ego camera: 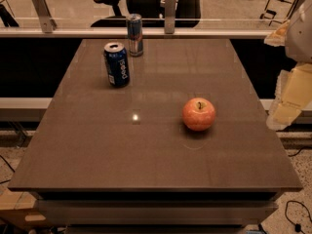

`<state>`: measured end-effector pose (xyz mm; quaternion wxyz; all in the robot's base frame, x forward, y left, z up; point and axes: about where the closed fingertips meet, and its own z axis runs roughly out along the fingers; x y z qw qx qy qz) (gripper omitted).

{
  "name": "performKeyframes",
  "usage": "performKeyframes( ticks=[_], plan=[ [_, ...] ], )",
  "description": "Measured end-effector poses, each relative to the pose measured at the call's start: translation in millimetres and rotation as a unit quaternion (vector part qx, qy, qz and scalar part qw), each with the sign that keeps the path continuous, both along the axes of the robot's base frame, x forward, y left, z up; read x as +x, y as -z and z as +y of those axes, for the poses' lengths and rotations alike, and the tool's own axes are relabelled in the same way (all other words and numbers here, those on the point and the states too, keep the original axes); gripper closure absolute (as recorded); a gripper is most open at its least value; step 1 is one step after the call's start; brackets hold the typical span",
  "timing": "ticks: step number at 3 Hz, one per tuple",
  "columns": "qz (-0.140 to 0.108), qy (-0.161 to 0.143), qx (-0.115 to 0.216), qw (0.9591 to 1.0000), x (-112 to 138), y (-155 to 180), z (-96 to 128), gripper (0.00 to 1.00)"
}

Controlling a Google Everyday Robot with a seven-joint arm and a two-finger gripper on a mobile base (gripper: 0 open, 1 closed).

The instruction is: Move apple near pepsi can

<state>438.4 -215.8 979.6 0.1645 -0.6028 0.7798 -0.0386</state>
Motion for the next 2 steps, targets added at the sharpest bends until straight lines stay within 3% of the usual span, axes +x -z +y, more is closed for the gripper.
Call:
performKeyframes(
  ticks=[2],
  plan=[
    [-0.004,-0.006,-0.016,0.9998,4.2,-7.2,-0.2,0.00]
  ],
)
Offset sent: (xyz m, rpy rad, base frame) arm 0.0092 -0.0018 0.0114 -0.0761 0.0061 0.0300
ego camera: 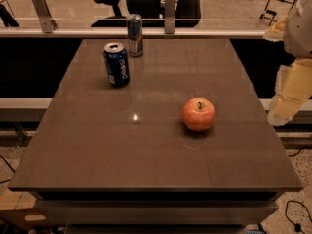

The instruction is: Move apple near pepsi can

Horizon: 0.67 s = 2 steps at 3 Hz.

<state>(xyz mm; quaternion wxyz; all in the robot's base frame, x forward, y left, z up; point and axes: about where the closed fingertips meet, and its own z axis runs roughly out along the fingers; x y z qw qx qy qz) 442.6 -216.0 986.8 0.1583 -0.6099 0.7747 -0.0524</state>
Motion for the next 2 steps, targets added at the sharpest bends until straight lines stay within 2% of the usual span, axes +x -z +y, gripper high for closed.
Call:
performKeyframes(
  ticks=[1,2],
  plan=[
    [-0.006,-0.006,-0.010,0.9999,6.2,-6.9,-3.5,0.00],
    [-0.024,-0.049,-0.014,0.9984,9.6,-13.1,-3.0,0.00]
  ],
)
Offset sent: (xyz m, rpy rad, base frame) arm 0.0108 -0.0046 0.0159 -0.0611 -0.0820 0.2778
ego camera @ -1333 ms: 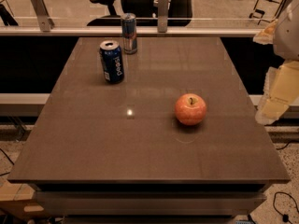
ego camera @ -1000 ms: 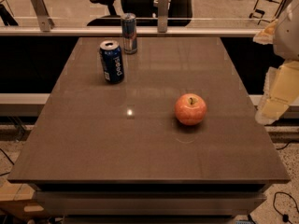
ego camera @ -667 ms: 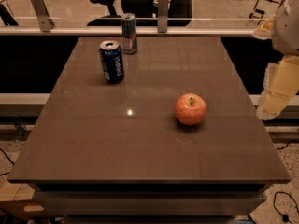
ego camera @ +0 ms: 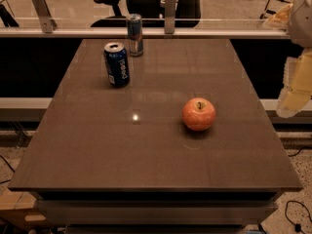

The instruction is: Move apple near pepsi can

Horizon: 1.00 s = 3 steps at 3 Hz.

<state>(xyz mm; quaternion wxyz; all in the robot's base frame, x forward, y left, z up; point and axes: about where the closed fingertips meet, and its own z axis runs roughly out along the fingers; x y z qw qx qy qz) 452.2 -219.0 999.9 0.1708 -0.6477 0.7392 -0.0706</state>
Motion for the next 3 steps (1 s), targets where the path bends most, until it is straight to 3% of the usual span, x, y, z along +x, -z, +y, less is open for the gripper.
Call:
performKeyframes(
  ticks=[1,2,3],
  plan=[
    [-0.019,-0.083,-0.015,0.9962,-2,-2,8,0.00],
    [-0.027,-0.176,-0.035,0.9834,4,-2,16,0.00],
    [-0.025,-0.271,-0.069,0.9598,9,2,24,0.00]
  ],
)
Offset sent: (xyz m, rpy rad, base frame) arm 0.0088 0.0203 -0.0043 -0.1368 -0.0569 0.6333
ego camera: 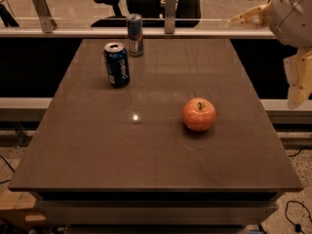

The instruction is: Move apple near pepsi can

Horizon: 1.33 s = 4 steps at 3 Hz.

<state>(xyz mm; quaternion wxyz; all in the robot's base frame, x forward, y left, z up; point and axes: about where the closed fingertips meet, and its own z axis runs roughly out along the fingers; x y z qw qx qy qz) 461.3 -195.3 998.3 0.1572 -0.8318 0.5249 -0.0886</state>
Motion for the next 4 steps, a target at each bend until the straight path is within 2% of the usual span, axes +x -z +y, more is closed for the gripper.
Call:
performKeyframes(
  ticks=[1,2,4],
  plan=[
    [0.002,-0.080,-0.030,0.9963,8,4,5,0.00],
    [0.010,-0.141,-0.054,0.9884,18,11,8,0.00],
    [0.036,-0.219,-0.062,0.9731,41,37,19,0.00]
  ],
)
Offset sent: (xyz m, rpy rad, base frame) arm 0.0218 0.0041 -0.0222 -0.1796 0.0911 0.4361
